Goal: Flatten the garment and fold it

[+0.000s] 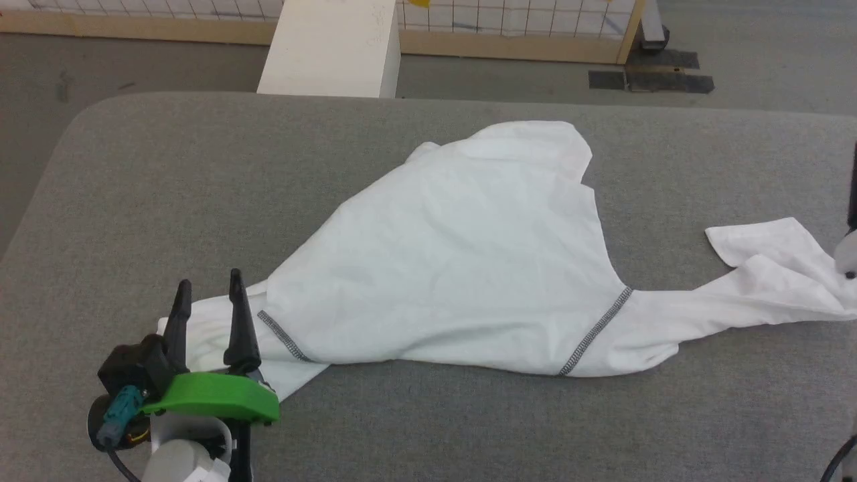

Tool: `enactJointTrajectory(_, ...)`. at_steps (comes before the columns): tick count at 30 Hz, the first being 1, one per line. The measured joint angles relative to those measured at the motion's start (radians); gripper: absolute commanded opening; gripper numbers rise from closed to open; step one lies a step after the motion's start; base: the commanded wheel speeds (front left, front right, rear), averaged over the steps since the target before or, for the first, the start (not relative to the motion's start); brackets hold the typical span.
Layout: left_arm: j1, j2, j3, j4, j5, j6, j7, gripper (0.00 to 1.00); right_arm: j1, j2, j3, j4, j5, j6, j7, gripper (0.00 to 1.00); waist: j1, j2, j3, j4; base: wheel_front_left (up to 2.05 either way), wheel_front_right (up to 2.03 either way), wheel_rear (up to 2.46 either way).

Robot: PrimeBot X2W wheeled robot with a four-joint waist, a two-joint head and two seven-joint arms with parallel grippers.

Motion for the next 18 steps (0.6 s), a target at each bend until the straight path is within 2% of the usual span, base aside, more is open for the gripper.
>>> enactJointTrajectory(4, 0.021, -0.004, -0.016, 0.011, 0.002, 0.0, 0.0, 1.0, 0.137, 0.043, 0.05, -0.074, 0.109, 0.0, -0.151, 1.0, 0.0, 0.0, -0.037, -0.001, 0.0, 0.0, 0.0)
enactJointTrajectory(9, 0.046, -0.009, -0.035, 0.019, 0.002, 0.0, 0.0, 1.0, 0.349, 0.054, 0.119, -0.119, 0.173, 0.0, -0.272, 1.0, 0.0, 0.0, -0.077, 0.002, 0.0, 0.0, 0.0)
enactJointTrajectory(13, 0.077, -0.012, -0.042, 0.021, 0.002, 0.001, 0.0, 1.0, 0.453, 0.058, 0.219, -0.088, 0.262, 0.0, -0.336, 1.0, 0.0, 0.0, -0.097, -0.011, 0.0, 0.0, 0.0)
enactJointTrajectory(18, 0.094, -0.024, -0.061, 0.022, -0.014, 0.003, 0.018, 1.0, 0.494, 0.059, 0.303, -0.003, 0.321, 0.0, -0.397, 1.0, 0.0, 0.0, -0.105, -0.04, 0.0, 0.0, 0.0)
